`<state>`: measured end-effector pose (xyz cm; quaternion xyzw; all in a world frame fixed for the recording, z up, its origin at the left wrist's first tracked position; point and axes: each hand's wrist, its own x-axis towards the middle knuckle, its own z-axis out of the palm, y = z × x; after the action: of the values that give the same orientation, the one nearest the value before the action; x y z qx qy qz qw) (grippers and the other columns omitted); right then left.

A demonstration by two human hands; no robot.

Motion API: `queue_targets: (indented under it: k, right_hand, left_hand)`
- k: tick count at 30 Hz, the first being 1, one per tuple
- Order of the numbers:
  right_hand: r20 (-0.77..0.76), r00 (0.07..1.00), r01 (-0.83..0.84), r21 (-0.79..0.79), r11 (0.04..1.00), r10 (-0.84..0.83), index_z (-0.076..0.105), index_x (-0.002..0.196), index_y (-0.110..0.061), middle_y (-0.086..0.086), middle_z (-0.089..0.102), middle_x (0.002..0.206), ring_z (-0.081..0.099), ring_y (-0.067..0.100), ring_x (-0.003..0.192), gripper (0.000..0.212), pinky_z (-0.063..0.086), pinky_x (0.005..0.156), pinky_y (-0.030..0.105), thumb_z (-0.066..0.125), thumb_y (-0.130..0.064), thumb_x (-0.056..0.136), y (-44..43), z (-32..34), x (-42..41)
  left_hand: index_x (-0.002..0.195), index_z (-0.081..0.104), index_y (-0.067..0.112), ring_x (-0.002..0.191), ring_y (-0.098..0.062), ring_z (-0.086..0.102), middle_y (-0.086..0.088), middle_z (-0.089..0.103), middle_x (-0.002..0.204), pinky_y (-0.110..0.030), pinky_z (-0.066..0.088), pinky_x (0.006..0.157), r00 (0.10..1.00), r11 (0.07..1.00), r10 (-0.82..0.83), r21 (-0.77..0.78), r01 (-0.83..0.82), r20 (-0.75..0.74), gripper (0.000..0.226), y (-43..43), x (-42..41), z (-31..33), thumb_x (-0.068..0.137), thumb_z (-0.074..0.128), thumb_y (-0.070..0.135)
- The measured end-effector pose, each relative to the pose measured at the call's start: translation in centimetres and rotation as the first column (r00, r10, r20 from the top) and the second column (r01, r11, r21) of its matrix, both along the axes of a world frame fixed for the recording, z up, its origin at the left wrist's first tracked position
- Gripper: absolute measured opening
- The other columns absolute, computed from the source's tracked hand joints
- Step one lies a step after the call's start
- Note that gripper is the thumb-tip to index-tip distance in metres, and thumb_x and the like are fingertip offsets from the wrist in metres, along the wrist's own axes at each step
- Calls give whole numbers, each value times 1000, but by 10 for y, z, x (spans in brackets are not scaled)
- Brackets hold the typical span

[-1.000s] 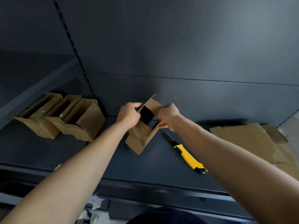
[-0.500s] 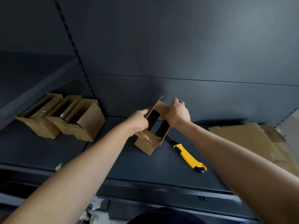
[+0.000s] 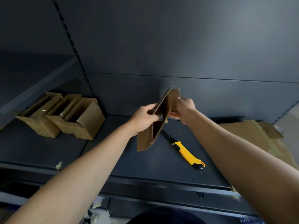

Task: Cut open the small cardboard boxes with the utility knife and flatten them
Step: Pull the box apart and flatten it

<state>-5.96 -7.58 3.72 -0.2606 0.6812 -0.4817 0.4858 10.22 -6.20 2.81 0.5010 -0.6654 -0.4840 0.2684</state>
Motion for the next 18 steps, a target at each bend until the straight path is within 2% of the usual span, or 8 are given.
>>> queue_targets:
  k: [2,4,7,10,12,15,17,18]
  right_hand:
    - [135,991,1,-38,999,4,60,106,-4,15,70,94,71,30,82,46,59,77,43,45,-46,96,0,-2,6]
    - [119,989,-83,-42,996,88,60,105,-5,12,69,97,69,28,88,62,57,82,41,57,-63,82,1,-3,10]
    - [45,990,-134,-18,991,134,61,108,0,15,69,97,70,29,85,45,58,81,41,73,-35,81,5,-7,7]
    - [-182,982,-37,80,996,51,62,104,4,19,69,99,69,33,86,22,58,79,45,57,-9,86,8,-12,-12]
    - [-273,961,-2,105,994,31,63,101,6,20,67,97,67,34,88,21,56,77,44,56,-7,86,11,-13,-32]
    - [-347,936,-10,121,993,52,60,110,5,14,58,98,61,24,94,26,51,80,37,58,-13,91,16,-11,-67]
    - [-388,920,1,127,992,49,56,122,3,9,51,99,51,17,90,34,43,76,28,54,-15,94,22,-10,-89]
    - [-399,916,20,127,992,33,55,124,2,8,50,99,48,17,88,35,41,75,26,53,-16,94,25,-12,-100]
  left_hand:
    - [129,55,32,89,-7,66,8,70,97,-18,51,78,999,997,-25,-77,27,34,50,4,-16,-2,85,57,8]
    - [130,54,29,94,-14,64,3,69,103,-27,51,83,994,991,-14,-133,28,108,46,6,-29,-6,87,57,12]
    - [130,54,24,99,-17,64,-1,68,107,-32,51,88,993,991,-74,-106,84,96,42,11,-37,-14,90,56,12]
    - [125,61,17,105,-8,62,3,67,113,-20,48,88,974,972,-203,97,213,-99,33,15,-34,-17,93,59,24]
    - [124,61,16,116,-11,56,2,63,123,-18,42,91,987,986,-148,73,153,-67,34,9,-32,-18,92,59,27]
    - [146,30,19,137,-24,32,-6,32,151,-36,29,111,968,994,102,9,-106,228,66,-5,-33,-27,90,61,36]
    - [151,3,22,140,-28,26,-7,15,156,-44,29,111,957,966,124,189,-177,261,95,-5,-40,-32,84,66,46]
    - [151,-1,23,135,-29,34,-8,21,154,-43,37,106,972,940,121,293,-177,200,99,-4,-47,-35,83,68,45]
